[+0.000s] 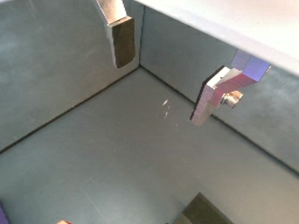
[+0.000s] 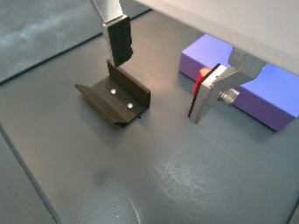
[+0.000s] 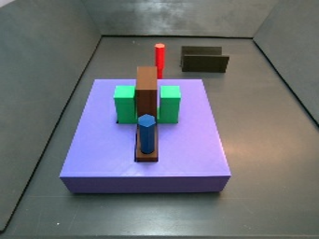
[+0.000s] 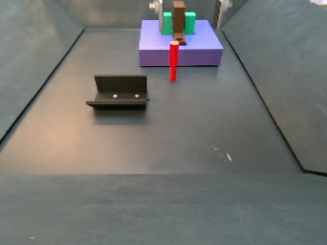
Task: Pick up the red object. Move up. Move to above the board. Insert the red object.
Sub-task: Pick up the red object.
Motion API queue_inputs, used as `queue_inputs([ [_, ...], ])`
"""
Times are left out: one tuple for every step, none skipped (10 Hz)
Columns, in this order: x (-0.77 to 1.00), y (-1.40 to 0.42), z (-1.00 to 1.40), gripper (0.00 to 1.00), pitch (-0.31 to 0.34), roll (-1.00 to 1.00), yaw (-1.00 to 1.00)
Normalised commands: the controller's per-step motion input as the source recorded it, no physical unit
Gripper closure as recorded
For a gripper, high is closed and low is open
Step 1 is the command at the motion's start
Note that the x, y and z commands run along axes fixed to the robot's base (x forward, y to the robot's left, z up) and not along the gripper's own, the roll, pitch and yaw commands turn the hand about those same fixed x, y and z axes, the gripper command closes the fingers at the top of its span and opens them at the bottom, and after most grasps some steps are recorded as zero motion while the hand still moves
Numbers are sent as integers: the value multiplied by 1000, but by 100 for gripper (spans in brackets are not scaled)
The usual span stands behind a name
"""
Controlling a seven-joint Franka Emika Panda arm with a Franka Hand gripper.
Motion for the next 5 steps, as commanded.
queue_inputs([
  [57,0,0,0,0,0,0],
  [0,-389,-191,0,-27,53,0],
  [0,-700,-194,0,-66,26,134],
  [9,-746,-126,0,-74,0,197],
  [40,-680,-120,0,-57,0,163],
])
